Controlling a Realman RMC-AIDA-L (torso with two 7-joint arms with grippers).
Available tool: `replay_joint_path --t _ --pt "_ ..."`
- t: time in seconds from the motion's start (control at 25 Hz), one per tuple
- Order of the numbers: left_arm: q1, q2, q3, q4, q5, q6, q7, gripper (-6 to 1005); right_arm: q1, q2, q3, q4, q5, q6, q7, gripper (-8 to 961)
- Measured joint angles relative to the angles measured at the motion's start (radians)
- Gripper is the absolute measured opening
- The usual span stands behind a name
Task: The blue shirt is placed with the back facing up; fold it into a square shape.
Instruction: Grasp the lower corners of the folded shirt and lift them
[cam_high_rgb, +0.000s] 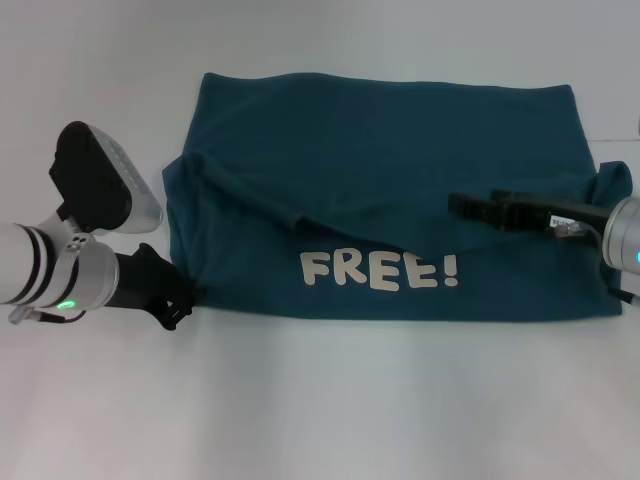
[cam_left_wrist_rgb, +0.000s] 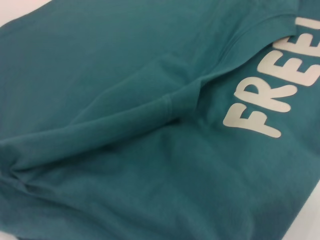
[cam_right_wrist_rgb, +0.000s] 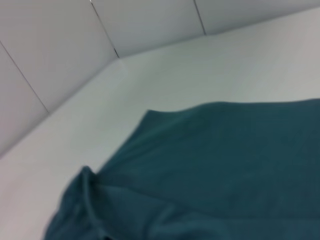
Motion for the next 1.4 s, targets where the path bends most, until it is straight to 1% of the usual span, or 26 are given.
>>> replay_joint_path --t 0.08,0.16,0.28,0.44,0.6,0.68,0.8,0.92,0.96,1.24,1.4 --pt "0.01 -0.002 -0.004 0.028 0.0 0.033 -0.002 51 -0.001 -0.001 0.003 -0.014 -0.053 0.001 0.029 791" --pt "0.024 -0.006 -0.007 0.062 0.001 0.067 -0.008 50 -0.002 -0.002 0.006 -0.051 -0.146 -0.001 0.097 791" --pt "0.033 -0.008 -0.008 0.091 0.002 0.105 -0.02 50 -0.003 0.0 0.005 -0.148 -0.293 -0.028 0.215 791" --pt "0.037 -0.007 -0.009 0.108 0.002 0.153 -0.04 50 -0.011 0.004 -0.01 -0.339 -0.469 -0.133 0.395 777" --pt "0.051 -0.013 -0.011 0.131 0.009 0.17 -0.04 50 -0.016 0.004 -0.037 -0.511 -0.636 -0.265 0.587 758" --pt "0.06 -0.015 -0.011 0.143 0.009 0.178 -0.041 50 -0.018 0.005 -0.065 -0.603 -0.756 -0.343 0.701 749" --pt "0.069 -0.016 -0.013 0.157 0.002 0.186 -0.044 50 -0.021 0.007 -0.106 -0.684 -0.905 -0.443 0.821 735" --pt "0.072 -0.017 -0.017 0.165 0.001 0.193 -0.044 51 -0.03 0.007 -0.127 -0.699 -0.984 -0.508 0.882 721" --pt "0.072 -0.017 -0.018 0.166 0.001 0.194 -0.044 51 -0.038 0.007 -0.131 -0.697 -0.99 -0.508 0.887 716" --pt "0.072 -0.017 -0.018 0.172 0.001 0.199 -0.041 51 -0.115 0.009 -0.147 -0.69 -0.999 -0.477 0.908 686" --pt "0.069 -0.017 -0.014 0.169 0.003 0.2 -0.04 51 -0.137 0.008 -0.148 -0.655 -1.002 -0.451 0.908 679"
